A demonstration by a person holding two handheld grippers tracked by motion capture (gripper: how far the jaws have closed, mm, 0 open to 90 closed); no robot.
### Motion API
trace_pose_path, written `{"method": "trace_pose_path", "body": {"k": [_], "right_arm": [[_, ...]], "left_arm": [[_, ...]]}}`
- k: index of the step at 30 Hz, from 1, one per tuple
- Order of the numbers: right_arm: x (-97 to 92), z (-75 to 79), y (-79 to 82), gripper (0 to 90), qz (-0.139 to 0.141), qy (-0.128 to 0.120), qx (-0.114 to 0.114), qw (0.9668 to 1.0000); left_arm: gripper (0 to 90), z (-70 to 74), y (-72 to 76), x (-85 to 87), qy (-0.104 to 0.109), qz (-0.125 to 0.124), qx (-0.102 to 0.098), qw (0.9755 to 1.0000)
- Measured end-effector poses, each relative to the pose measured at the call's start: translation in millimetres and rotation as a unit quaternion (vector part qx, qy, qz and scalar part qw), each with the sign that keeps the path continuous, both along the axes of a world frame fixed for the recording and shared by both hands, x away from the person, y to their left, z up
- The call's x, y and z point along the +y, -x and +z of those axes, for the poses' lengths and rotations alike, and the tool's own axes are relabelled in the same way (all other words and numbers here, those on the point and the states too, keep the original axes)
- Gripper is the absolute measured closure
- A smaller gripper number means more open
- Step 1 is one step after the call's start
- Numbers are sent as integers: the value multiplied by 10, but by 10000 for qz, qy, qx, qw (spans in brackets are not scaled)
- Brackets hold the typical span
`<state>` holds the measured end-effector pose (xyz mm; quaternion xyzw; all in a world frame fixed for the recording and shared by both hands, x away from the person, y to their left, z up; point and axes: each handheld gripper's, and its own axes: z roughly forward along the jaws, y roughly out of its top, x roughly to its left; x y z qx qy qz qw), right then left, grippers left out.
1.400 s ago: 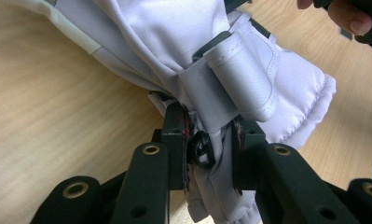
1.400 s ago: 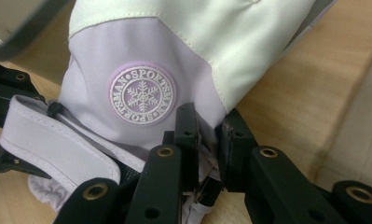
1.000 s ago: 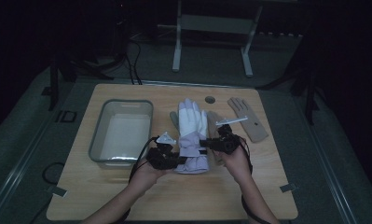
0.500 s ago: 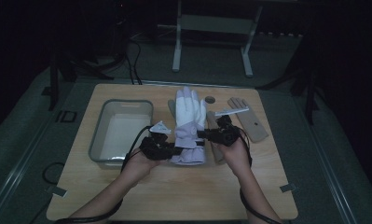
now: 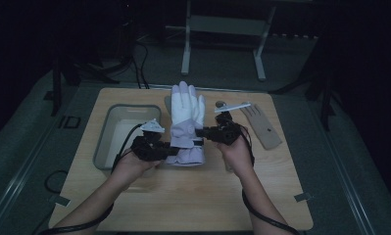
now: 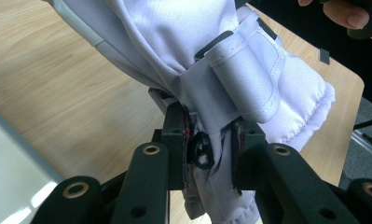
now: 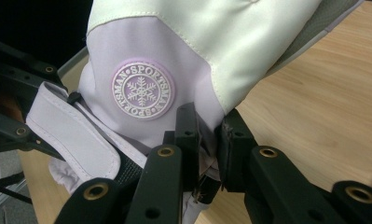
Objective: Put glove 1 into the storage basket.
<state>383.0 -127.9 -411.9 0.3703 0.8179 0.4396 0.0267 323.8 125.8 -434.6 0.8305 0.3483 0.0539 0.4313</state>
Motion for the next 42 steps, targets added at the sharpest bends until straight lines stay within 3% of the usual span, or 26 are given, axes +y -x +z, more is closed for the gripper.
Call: {"method": "trace_pose_path", "body": {"k": [9, 20, 36, 41, 42], "right_arm": [[276, 70, -43, 803, 181, -10, -33, 9998], [788, 127, -106, 803, 484, 1, -68, 9988], [1525, 28, -166, 806, 895, 60, 94, 9959], [1622, -43, -212, 810, 890, 84, 114, 9959], [1632, -69, -227, 810, 886, 106, 144, 9959]], "left_arm": [[728, 94, 35, 292, -53, 188, -20, 9998], [727, 143, 90, 744, -90, 364, -64, 9993], [726, 50, 163, 1482, -110, 543, 94, 9984], [726, -7, 112, 1552, -152, 497, 69, 9986], [726, -31, 86, 1565, -150, 478, 140, 9986]]}}
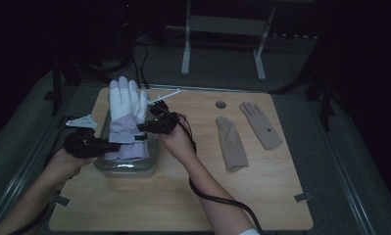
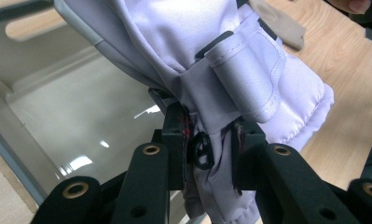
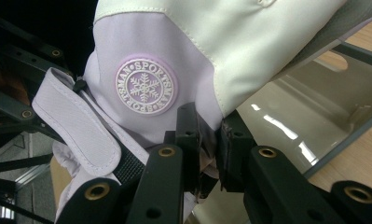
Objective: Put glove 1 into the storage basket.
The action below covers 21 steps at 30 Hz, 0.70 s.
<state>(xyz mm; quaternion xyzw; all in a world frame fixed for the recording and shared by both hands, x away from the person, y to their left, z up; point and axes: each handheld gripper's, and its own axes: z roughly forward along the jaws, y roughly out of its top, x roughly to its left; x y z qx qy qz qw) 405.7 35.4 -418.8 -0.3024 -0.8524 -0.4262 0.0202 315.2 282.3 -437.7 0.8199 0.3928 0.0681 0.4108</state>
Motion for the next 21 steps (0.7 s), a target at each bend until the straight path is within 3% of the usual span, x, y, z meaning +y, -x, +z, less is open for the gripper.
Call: {"method": "trace_pose_path", "body": {"k": [9, 12, 21], "right_arm": [[51, -246, -127, 812, -96, 83, 244, 9996], [67, -408, -159, 812, -141, 155, 365, 9991], [108, -671, -201, 812, -177, 367, 631, 9972]], "left_arm": [[723, -219, -158, 15, -102, -17, 292, 9995], [722, -323, -183, 2, -159, 1, 378, 9992], [718, -562, -229, -43, -339, 86, 755, 9965]]}}
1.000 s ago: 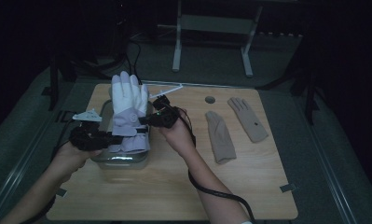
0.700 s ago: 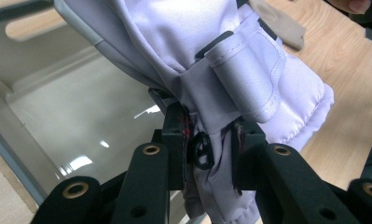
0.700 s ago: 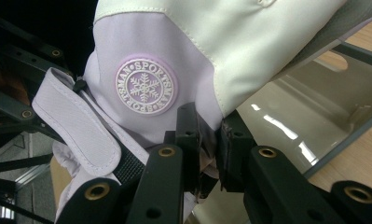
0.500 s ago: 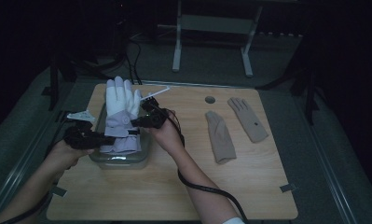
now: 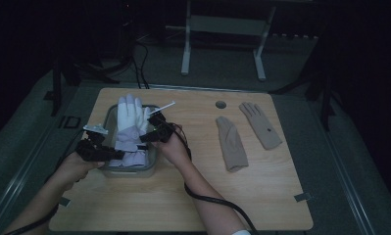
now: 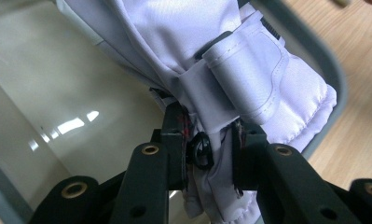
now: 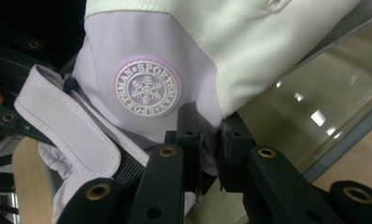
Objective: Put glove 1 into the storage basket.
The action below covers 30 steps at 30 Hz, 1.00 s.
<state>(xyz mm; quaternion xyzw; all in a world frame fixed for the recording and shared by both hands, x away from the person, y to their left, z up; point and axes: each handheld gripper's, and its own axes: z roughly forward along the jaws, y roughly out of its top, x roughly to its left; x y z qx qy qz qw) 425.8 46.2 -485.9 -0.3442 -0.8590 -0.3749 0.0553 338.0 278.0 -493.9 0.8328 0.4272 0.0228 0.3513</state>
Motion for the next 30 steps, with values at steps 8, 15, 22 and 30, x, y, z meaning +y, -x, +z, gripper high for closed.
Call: {"method": "trace_pose_path", "body": {"k": [8, 15, 22, 30], "right_arm": [[51, -150, -13, 812, -89, 247, 198, 9995], [73, -155, -20, 813, -120, 326, 230, 9991], [134, -175, -1, 813, -138, 606, 152, 9979], [221, -173, 7, 779, -77, 972, -27, 9952]], "left_arm": [[674, -48, -8, -57, -225, 33, 85, 9997], [537, -51, 7, -104, -420, 120, -25, 9990], [411, 38, 74, -64, -297, 430, -389, 9979], [402, 70, 117, -116, -47, 484, -650, 9967]]}}
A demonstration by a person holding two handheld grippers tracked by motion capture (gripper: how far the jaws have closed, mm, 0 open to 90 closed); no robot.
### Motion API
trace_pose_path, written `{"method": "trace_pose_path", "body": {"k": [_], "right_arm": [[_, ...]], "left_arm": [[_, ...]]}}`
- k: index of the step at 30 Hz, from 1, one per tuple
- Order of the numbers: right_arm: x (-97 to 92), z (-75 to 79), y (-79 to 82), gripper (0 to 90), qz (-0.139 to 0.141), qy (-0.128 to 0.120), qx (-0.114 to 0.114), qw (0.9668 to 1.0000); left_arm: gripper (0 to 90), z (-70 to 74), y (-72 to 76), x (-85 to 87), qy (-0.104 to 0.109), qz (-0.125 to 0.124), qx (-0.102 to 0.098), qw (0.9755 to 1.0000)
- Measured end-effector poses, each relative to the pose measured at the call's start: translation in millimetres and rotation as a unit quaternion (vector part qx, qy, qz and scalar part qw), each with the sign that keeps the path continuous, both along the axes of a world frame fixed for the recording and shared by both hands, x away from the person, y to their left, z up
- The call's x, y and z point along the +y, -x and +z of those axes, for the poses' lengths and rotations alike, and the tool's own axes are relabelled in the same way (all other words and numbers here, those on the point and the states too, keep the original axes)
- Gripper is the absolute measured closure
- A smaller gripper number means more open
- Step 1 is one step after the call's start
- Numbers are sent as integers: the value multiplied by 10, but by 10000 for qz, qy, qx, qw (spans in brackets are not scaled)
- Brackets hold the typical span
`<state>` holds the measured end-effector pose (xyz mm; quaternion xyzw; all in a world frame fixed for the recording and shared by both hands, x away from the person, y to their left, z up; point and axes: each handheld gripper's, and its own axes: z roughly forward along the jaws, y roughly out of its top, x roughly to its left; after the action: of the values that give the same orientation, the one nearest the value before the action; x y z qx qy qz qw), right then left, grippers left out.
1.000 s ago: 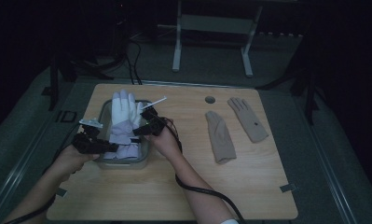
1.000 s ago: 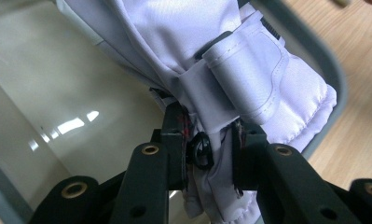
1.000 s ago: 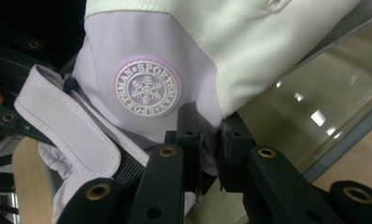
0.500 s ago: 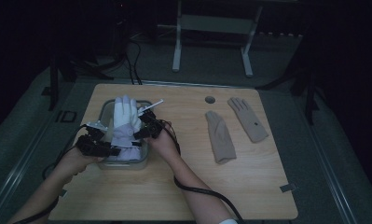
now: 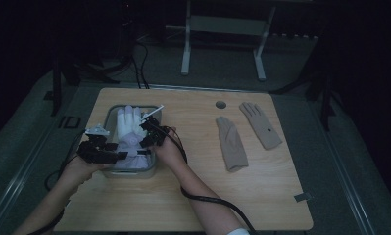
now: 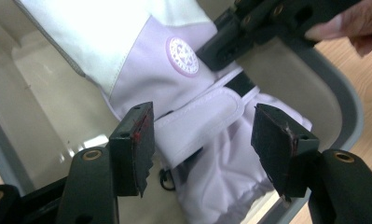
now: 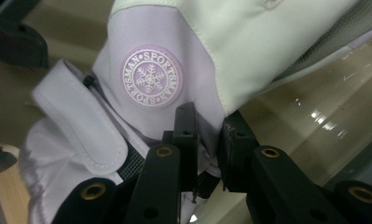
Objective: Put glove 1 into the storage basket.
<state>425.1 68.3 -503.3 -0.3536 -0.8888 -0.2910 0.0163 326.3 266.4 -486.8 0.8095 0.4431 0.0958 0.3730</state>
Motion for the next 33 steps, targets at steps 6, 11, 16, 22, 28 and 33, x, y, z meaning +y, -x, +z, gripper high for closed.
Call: {"method": "trace_pose_path", "body": {"k": [6, 11, 16, 22, 28, 33], "right_arm": [[-30, 63, 5, 635, 168, -63, -6, 9998], [-108, 200, 33, 413, 257, -138, -247, 9993], [-319, 393, 46, 276, 300, -438, -527, 9972], [-496, 493, 56, 203, 300, -598, -575, 9961], [-723, 558, 112, 182, 292, -692, -727, 9945], [-932, 580, 168, 172, 246, -748, -853, 9932]], "left_arm": [[404, 5, -3, -35, 64, -52, -53, 10000], [409, 15, 1, -63, 163, -37, -61, 9998], [416, 47, 21, -125, 301, -33, -156, 9994], [417, 97, 20, -249, 285, -122, -243, 9992], [426, 149, 46, -375, 378, -212, -354, 9984], [439, 173, 87, -495, 516, -302, -426, 9973]]}}
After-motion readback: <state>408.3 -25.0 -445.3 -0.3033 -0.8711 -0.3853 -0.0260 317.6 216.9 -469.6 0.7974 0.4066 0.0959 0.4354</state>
